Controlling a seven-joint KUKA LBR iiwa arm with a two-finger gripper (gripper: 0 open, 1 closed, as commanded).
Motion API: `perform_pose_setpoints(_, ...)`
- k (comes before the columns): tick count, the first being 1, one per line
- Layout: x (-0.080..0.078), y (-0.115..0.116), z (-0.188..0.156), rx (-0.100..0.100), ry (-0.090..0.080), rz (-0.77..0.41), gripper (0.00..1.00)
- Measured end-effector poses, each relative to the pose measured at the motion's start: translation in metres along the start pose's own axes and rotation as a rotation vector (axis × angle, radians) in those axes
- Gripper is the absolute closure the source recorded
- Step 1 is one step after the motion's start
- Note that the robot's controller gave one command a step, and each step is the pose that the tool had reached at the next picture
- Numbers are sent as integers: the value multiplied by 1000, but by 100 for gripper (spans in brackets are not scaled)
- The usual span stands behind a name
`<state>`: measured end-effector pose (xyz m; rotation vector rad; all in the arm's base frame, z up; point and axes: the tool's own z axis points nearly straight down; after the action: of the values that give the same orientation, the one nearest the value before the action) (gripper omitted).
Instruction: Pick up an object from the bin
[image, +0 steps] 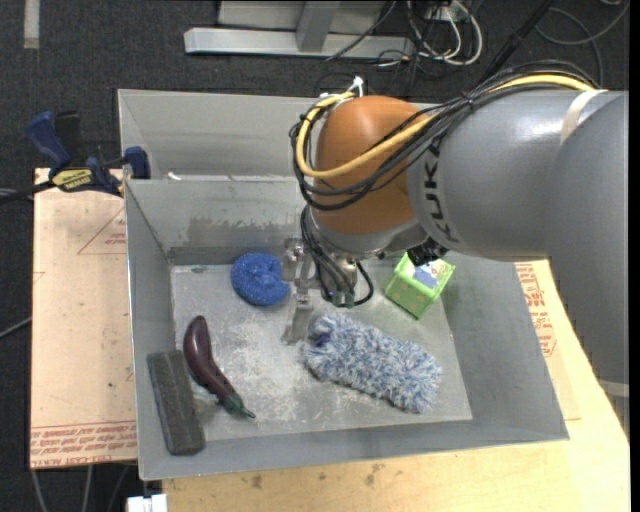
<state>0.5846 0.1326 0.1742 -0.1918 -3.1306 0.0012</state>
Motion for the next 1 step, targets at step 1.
perform_pose_setpoints(1,-9,-19,-42,-1,-13,-67,0)
